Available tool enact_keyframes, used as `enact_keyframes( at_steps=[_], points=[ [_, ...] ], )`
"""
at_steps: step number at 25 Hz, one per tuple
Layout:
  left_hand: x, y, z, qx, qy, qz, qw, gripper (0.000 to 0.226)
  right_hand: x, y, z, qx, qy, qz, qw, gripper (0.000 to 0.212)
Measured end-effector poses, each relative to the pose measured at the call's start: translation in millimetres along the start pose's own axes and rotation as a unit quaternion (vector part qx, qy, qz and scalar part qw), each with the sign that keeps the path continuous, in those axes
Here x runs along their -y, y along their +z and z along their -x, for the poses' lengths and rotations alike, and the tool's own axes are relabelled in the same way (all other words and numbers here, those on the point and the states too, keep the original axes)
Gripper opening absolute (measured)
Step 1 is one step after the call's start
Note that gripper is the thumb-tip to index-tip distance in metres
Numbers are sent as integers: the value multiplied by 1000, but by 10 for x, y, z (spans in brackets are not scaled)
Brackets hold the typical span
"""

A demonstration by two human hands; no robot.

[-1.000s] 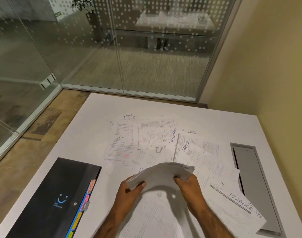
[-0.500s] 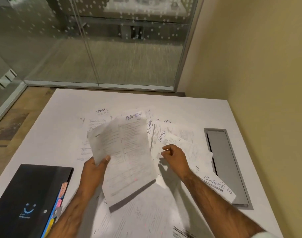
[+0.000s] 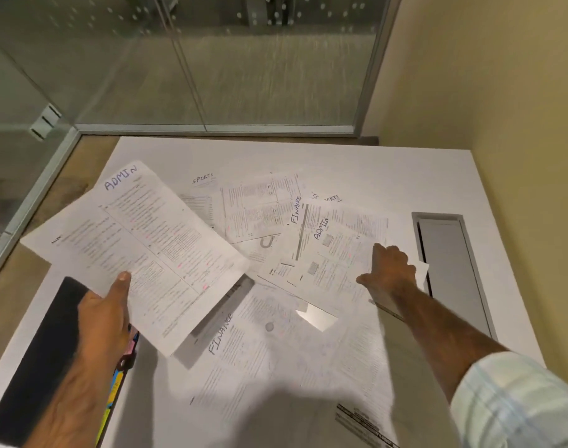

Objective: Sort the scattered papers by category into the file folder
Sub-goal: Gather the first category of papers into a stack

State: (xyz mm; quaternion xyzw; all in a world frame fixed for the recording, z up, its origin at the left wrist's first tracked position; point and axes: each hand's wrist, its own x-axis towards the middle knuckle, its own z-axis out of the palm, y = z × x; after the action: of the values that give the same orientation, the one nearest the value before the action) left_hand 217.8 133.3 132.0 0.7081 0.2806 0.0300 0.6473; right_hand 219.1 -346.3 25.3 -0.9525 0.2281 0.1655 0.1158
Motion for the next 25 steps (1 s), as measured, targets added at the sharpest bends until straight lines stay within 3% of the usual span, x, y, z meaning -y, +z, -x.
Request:
enact_keyframes(
  at_steps=[5, 11, 15, 19, 22, 25],
  points=[
    [37, 10, 93, 8, 2, 1, 1000, 35, -63, 71, -176, 14, 20, -26, 999, 103],
    [32, -67, 164, 22, -2, -3, 1000, 38, -57, -49, -335, 19, 0, 84, 996, 77],
    [21, -89, 191, 16, -5, -1, 1000, 39, -65, -50, -372, -8, 19, 66, 998, 78],
    [57, -60, 218, 16, -8, 10, 1000, 36, -104, -81, -388, 13, 60, 44, 997, 81],
    [124, -60, 221, 23, -10, 11, 1000, 35, -167, -90, -387, -11, 58, 16, 998, 42],
    [181, -15, 234, 21, -20, 15, 999, 25, -266, -228, -306, -133, 67, -68, 986, 6]
  ],
)
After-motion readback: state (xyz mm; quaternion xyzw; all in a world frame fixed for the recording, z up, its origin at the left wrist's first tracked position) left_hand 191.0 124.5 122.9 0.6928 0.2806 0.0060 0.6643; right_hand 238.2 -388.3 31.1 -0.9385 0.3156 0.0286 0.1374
